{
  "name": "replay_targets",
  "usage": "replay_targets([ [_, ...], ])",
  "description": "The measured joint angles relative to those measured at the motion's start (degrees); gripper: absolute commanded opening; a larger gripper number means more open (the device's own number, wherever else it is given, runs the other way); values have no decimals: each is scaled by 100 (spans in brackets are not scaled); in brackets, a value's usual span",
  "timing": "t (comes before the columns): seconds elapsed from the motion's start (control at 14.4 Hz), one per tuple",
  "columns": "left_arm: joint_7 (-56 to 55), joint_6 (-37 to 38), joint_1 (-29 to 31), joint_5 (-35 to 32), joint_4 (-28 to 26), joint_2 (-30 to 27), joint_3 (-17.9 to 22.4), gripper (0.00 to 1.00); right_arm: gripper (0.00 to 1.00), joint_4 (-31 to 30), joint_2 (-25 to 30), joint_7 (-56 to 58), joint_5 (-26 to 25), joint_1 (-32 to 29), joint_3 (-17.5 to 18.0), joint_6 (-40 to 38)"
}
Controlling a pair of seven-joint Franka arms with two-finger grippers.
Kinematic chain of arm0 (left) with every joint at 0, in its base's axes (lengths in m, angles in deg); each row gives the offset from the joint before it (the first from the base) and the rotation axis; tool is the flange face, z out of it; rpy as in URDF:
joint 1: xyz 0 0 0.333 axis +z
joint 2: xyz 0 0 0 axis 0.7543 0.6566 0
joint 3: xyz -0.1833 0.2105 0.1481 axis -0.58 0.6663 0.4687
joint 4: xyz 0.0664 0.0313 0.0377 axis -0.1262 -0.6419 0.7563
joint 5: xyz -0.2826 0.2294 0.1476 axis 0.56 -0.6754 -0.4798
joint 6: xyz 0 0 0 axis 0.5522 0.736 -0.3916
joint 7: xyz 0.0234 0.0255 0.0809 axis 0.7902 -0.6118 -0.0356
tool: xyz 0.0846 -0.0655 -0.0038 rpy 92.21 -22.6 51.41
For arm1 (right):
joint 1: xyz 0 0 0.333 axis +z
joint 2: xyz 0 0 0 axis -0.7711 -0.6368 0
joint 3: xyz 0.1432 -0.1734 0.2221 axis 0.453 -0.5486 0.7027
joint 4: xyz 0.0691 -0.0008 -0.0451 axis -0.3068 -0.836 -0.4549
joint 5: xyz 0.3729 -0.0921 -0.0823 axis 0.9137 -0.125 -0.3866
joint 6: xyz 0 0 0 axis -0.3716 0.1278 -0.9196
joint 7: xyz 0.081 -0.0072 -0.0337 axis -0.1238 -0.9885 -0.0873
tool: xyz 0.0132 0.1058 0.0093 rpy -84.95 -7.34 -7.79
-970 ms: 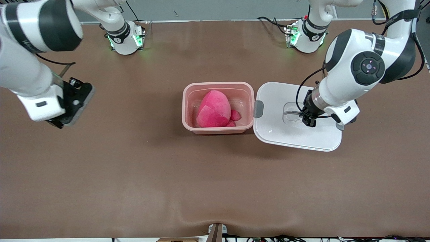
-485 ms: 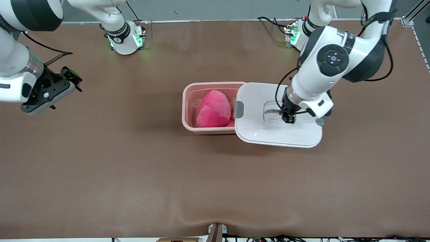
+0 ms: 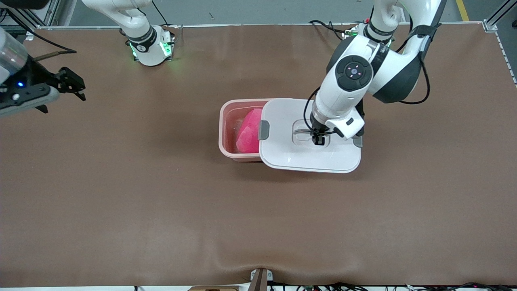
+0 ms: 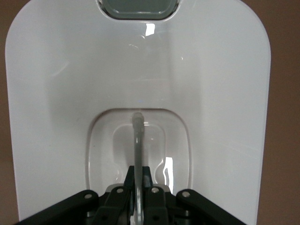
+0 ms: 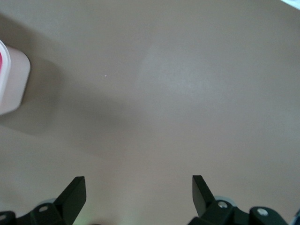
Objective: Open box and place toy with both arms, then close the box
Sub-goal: 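Carry the lid over the box with the left gripper and lower it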
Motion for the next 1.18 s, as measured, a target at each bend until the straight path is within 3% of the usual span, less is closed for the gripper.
replay_targets([
  [0.28,-634,-68,-294,-208,229,300,0,0,100,-125,22,-353,577,-528,-8,0],
  [0.62,-1341,-223,-721,-369,702,812,6,0,100,-165,31,-1426,636,-536,-38,-65],
  [0.9,-1468,-328,-949,-515,849,968,5,0,100,-122,70,-1791,635,-269,-504,-177],
  [1.18,-1852,-675,-1098,-547,854,972,5,0,100,220,62,-1791,555,-244,-626,-177],
])
